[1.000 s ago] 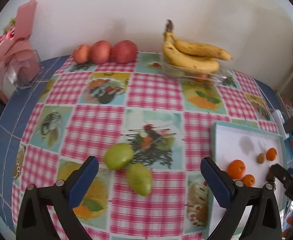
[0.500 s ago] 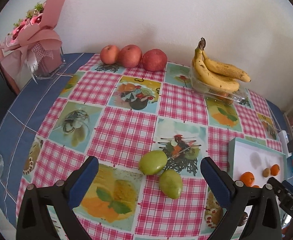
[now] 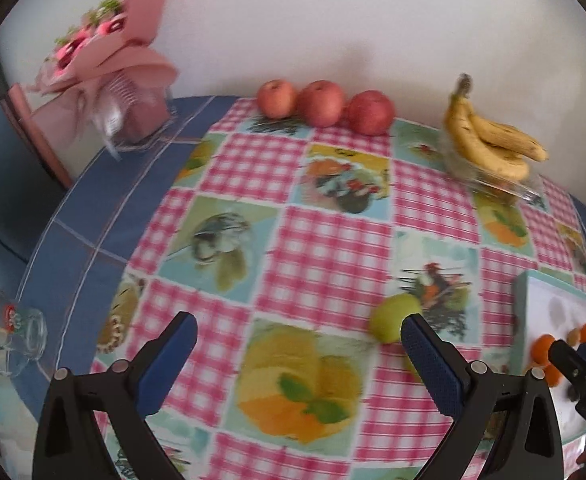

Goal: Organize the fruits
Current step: 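Withdraw both tools from the tray toward the green pears, then close the right tool on a green pear while the left tool grips another pear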

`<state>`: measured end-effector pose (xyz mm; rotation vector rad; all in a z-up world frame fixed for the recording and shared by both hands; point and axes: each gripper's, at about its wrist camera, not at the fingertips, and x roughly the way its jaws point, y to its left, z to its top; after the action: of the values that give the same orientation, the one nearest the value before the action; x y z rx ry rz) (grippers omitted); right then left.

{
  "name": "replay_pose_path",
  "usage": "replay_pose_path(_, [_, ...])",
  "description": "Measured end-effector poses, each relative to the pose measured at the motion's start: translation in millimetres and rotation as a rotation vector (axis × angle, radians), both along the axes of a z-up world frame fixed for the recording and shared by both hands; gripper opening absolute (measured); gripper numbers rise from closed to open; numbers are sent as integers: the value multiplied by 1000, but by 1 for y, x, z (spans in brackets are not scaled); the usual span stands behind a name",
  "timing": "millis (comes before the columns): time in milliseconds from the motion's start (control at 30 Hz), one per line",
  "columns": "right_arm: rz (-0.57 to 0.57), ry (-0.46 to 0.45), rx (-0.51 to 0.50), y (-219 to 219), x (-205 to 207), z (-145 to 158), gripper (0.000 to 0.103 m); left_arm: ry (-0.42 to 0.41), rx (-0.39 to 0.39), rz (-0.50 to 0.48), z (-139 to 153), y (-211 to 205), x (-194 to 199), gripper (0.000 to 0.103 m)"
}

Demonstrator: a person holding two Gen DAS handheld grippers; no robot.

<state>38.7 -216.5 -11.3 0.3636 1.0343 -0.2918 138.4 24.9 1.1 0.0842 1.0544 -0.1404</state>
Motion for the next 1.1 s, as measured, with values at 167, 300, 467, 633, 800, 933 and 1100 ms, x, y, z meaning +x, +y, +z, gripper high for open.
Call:
replay_pose_path(167, [39, 0, 22, 23, 14, -6, 88, 4, 12, 53, -1, 25, 6, 103])
replay_pose_path(300, [75, -2, 32, 41, 24, -10, 88, 5, 24, 71, -4, 38, 10, 103])
replay_pose_path(467, [127, -9, 26, 61, 38, -15, 88, 20, -15, 83, -6, 51, 14, 103])
replay_pose_path(633, [158, -19, 5, 76, 46, -19, 88, 38, -12, 72, -12, 49, 18, 103])
replay_pose_path(800, [208, 1, -10, 92, 57, -30, 84, 114, 1, 55, -40, 42, 27, 103])
replay_pose_path(933, [243, 36, -26, 104, 64, -45, 83, 172, 30, 47, -64, 34, 32, 103])
replay_pose_path(1100, [262, 74, -25, 111, 69, -62, 82, 191, 29, 55, -74, 33, 34, 103])
